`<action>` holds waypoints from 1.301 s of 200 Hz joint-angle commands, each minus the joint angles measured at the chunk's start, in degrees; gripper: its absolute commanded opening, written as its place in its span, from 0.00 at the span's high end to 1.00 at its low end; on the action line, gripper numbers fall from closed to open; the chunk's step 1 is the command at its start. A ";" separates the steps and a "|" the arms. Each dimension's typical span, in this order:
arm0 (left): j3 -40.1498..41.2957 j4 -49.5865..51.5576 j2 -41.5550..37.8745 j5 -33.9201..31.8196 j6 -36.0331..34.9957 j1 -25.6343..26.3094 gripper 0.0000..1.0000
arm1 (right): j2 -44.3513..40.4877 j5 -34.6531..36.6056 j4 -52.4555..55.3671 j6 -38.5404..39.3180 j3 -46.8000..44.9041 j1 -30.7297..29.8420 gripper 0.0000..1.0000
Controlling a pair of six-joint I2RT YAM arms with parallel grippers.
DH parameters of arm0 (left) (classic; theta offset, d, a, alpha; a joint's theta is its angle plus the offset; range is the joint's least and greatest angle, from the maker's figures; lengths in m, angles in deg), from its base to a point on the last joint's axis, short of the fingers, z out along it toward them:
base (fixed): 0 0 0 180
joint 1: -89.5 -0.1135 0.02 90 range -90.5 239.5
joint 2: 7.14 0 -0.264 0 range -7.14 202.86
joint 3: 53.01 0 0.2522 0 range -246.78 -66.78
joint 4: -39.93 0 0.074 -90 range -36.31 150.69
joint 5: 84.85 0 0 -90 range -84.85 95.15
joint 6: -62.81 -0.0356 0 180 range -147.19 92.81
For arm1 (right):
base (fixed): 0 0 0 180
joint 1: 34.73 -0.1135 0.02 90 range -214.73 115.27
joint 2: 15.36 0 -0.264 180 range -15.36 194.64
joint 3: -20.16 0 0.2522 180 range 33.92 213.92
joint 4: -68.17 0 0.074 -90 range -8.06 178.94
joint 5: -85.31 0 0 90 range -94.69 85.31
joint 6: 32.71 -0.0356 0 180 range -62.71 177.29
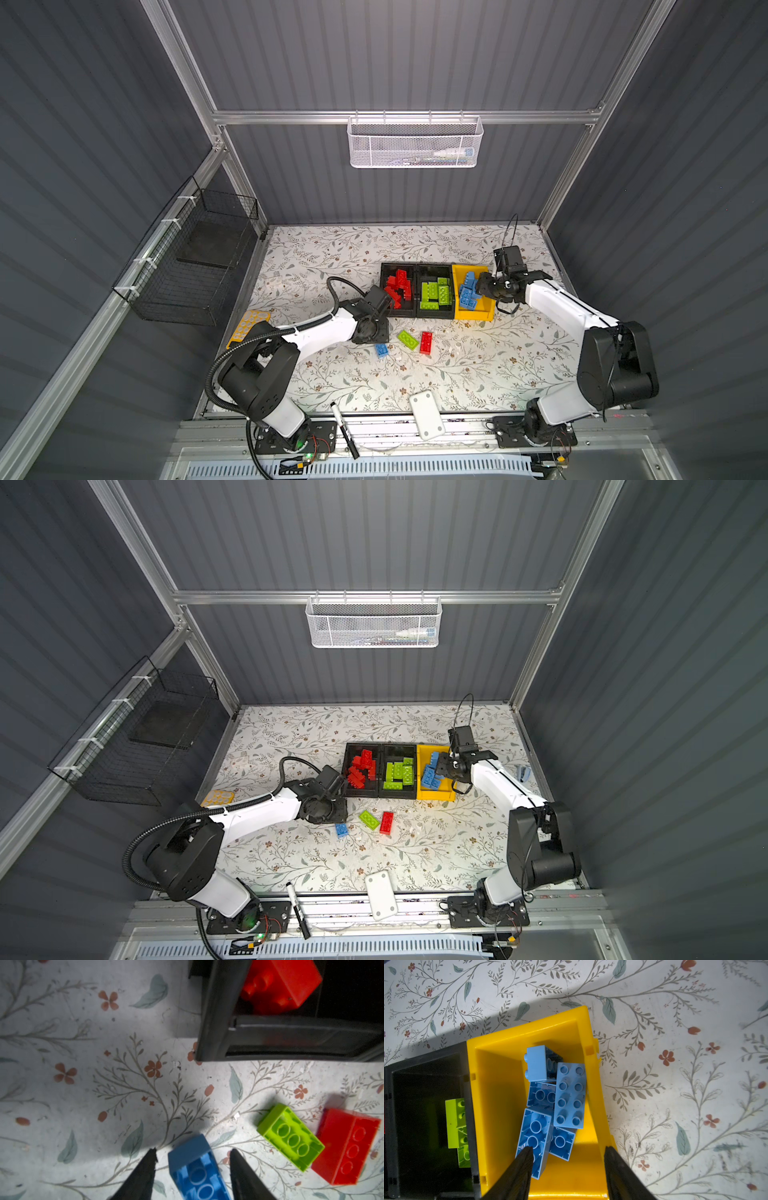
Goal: Sort the legos into containers by color
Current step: Pick up the lego from the center of the table, then place the lego in the container.
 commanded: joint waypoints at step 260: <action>-39.25 0.11 16.39 2.65 -21.08 5.04 0.82 | -16.34 3.86 2.20 -3.76 -12.32 2.37 0.42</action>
